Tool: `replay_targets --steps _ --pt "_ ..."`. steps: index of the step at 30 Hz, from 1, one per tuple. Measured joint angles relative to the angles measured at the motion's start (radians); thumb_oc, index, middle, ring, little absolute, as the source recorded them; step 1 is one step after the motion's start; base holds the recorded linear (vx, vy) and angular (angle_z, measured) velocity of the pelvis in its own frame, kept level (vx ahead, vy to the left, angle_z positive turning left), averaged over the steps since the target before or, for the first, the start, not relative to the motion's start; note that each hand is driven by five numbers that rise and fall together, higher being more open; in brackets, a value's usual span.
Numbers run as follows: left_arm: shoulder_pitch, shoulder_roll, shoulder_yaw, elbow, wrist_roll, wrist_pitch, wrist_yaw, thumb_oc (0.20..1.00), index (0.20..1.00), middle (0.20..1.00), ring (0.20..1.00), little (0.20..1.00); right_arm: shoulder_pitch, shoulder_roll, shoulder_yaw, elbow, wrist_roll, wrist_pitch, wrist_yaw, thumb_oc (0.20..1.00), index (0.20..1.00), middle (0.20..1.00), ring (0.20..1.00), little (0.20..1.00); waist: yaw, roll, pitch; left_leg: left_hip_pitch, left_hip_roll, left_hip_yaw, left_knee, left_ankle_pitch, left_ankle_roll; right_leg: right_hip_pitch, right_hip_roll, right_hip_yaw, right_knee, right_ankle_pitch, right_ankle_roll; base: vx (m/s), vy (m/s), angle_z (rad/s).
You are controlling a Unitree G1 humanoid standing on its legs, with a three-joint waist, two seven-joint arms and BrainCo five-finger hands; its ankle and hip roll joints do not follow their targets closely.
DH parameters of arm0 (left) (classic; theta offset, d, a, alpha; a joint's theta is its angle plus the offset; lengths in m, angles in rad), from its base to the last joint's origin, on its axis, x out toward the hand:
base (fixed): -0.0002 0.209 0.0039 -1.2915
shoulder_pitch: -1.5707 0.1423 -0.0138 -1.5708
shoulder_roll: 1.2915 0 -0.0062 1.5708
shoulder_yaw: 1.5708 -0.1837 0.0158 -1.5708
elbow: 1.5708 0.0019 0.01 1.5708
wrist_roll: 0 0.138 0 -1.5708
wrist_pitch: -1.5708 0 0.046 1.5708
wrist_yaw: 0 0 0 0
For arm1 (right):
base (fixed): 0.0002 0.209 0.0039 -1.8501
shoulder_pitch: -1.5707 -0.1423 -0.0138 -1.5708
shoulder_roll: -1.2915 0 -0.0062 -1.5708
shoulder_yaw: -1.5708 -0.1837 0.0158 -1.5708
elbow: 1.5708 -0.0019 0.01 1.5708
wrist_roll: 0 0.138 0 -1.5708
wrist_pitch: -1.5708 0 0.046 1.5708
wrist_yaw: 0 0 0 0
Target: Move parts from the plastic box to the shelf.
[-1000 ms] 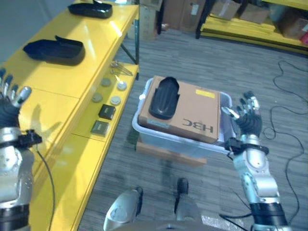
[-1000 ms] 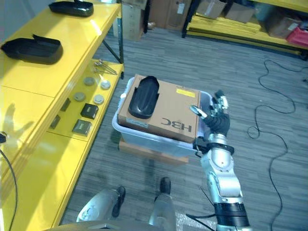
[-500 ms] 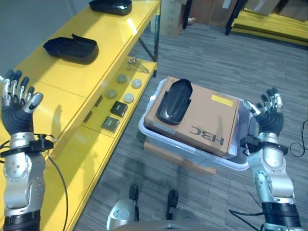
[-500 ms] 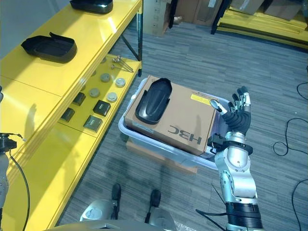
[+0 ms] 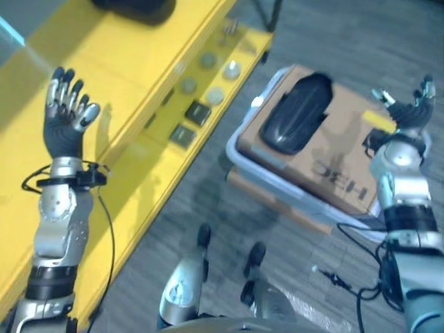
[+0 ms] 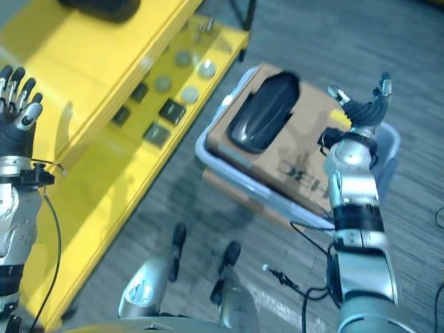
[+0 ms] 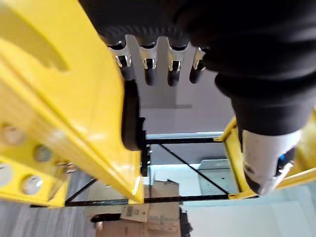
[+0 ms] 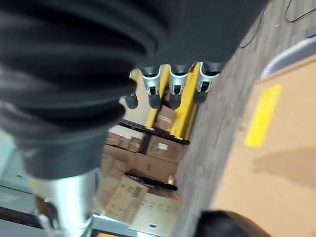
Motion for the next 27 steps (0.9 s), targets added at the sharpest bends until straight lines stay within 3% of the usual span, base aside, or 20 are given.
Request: replay_targets --steps 1,5,10,18,27 --pt "-0.022 0.019 -0.015 0.008 0.000 -0.008 0.007 1.000 1.000 1.000 1.000 1.000 -0.010 0.009 0.018 0.081 0.000 -0.012 -0.028 1.000 1.000 1.000 1.000 1.000 0.036 -0.003 0.058 -0.014 -0.006 -0.010 0.001 0.003 0.001 -0.013 -0.007 -0.011 0.012 -0.004 0.001 -0.04 0.041 0.59" --pt "-0.032 0.069 -0.024 0.035 -0.001 -0.046 0.028 1.000 1.000 1.000 1.000 1.000 -0.013 0.046 0.078 0.178 0.008 -0.023 -0.077 1.000 1.000 1.000 1.000 1.000 0.066 -0.003 0.069 -0.021 -0.046 -0.025 -0.012 0.012 0.023 -0.007 -0.043 -0.039 0.006 -0.002 0.022 -0.01 0.047 0.25" --pt "-0.045 0.077 -0.027 0.026 -0.001 -0.067 0.030 1.000 1.000 1.000 1.000 1.000 -0.012 0.046 0.084 0.120 0.022 -0.027 -0.106 1.000 1.000 1.000 1.000 1.000 0.058 -0.004 0.069 -0.001 -0.069 -0.025 -0.014 0.005 0.033 0.022 -0.064 -0.042 -0.009 0.000 0.033 0.02 0.055 0.06" --pt "-0.043 0.078 -0.027 0.026 -0.001 -0.068 0.022 1.000 1.000 1.000 1.000 1.000 -0.009 0.047 0.084 0.115 0.021 -0.022 -0.109 1.000 1.000 1.000 1.000 1.000 0.036 -0.004 0.068 0.015 -0.067 -0.025 -0.014 0.003 0.032 0.040 -0.062 -0.040 -0.019 0.003 0.038 0.00 0.012 -0.02" --pt "-0.033 0.078 -0.018 0.026 -0.003 -0.068 0.011 1.000 1.000 1.000 1.000 1.000 0.070 0.046 0.080 0.147 0.008 0.053 -0.184 1.000 1.000 1.000 1.000 1.000 0.016 -0.004 0.067 0.014 -0.067 -0.023 -0.027 0.001 0.028 0.030 -0.063 -0.035 -0.018 0.006 0.033 0.00 0.003 -0.01"
